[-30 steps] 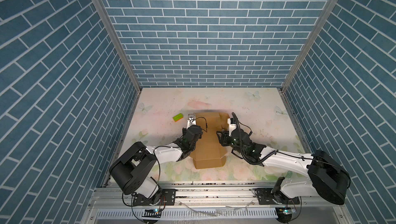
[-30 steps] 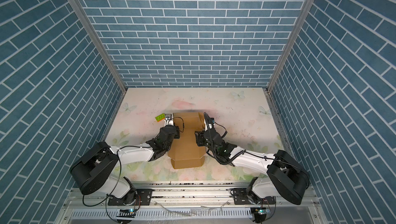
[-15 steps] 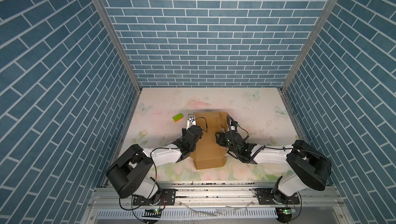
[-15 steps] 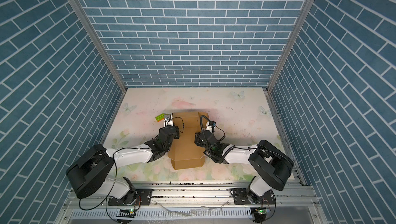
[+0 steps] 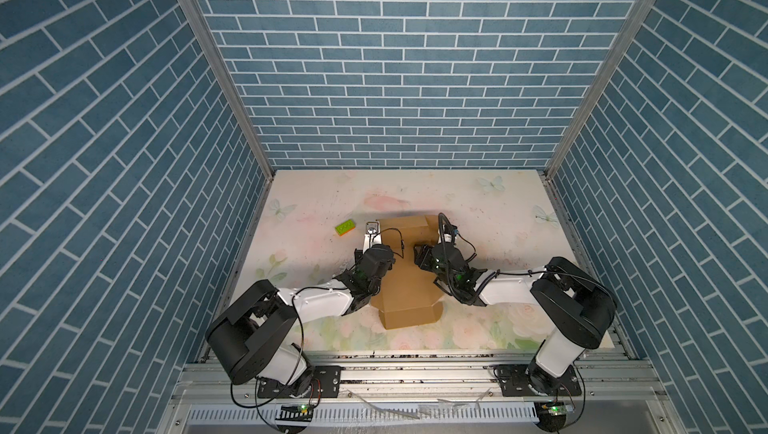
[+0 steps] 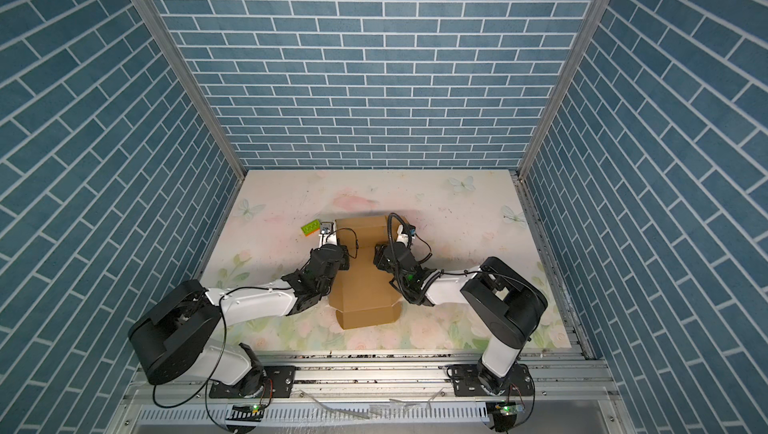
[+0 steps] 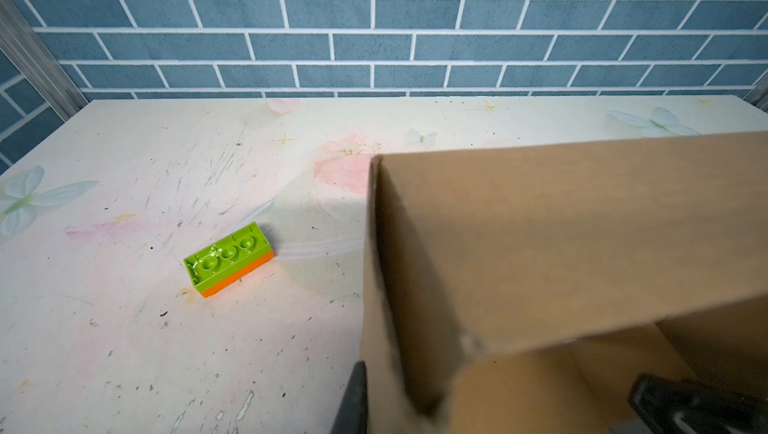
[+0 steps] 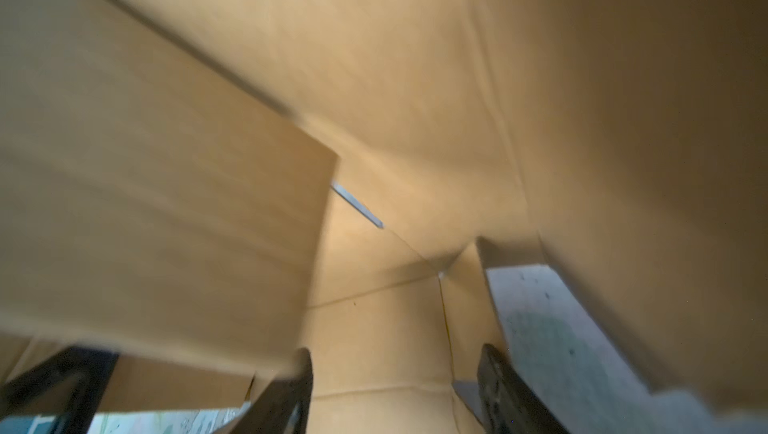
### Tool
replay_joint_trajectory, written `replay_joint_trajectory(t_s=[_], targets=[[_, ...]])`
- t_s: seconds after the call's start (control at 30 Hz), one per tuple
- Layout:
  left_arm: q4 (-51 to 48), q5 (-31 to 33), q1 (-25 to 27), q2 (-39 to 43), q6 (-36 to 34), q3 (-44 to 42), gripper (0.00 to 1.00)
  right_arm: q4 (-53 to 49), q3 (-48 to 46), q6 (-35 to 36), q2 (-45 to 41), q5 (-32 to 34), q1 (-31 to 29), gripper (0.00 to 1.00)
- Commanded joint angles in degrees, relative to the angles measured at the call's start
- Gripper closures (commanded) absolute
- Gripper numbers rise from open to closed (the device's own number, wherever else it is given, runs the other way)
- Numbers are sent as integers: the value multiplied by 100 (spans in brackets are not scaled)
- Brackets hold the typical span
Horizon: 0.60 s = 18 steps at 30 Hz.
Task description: Fold the paper box
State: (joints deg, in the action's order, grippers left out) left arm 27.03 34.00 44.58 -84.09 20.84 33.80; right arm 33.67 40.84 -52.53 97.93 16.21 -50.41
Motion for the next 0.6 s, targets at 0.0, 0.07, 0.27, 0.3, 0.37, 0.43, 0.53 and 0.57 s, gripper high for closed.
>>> replay_joint_trajectory(t_s=[0.0,0.07,0.27,0.3,0.37,0.43,0.53,0.57], targets=[[30,21,53,-22,61,-66,89,151,215,392,176,-263,-4,36],[48,17,51,-89,91,-40,89,99,253,534,200,-335,-8,36],[100,-29,46,-238,125,15,89,94,275,828,200,-446,-56,37],[96,-33,51,-254,129,29,89,91,288,864,207,-443,-76,38],[103,-29,51,-283,142,43,89,100,334,910,252,-466,-117,37],[112,-30,60,-291,148,47,89,105,377,918,297,-511,-144,38],[68,19,69,-275,175,42,89,63,351,938,238,-332,-210,38],[46,35,69,-265,198,45,89,41,307,931,182,-239,-230,38]])
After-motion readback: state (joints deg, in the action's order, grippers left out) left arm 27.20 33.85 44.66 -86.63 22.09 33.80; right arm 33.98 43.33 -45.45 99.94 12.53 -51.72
